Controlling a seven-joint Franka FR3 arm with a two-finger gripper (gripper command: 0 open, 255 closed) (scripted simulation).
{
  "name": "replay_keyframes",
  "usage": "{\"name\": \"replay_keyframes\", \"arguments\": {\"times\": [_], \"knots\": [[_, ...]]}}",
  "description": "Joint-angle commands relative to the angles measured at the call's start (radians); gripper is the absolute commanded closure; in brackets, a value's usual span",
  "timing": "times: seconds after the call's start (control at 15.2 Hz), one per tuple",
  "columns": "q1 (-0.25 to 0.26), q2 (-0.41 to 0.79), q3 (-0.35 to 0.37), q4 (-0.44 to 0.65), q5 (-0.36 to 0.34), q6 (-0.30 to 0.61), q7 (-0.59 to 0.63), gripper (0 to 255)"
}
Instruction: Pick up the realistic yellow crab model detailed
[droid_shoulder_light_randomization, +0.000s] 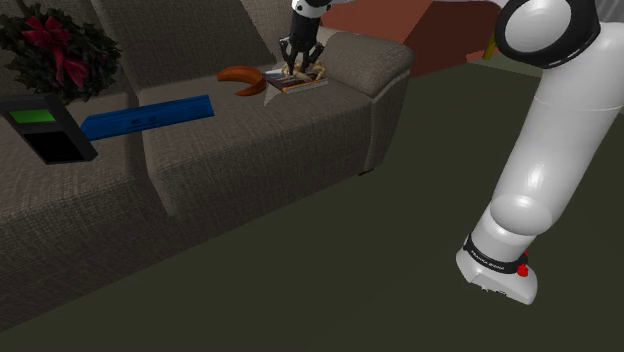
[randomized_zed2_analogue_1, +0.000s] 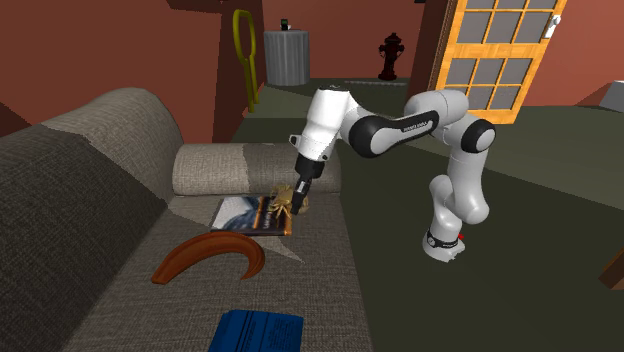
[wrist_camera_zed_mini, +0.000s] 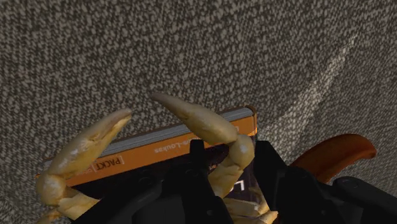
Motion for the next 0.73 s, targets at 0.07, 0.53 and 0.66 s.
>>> {"name": "replay_keyframes", "arguments": {"times": [0.07, 0.53, 0.66], "knots": [[0.001, 0.016, 0.001, 0.065, -0.003, -0.049, 0.002, 255], [0.005, 0.055, 0.002, 0.214, -0.009, -0.159, 0.007, 255], [0.005, 0.056, 0.002, 0.218, -0.009, -0.162, 0.007, 255]]}}
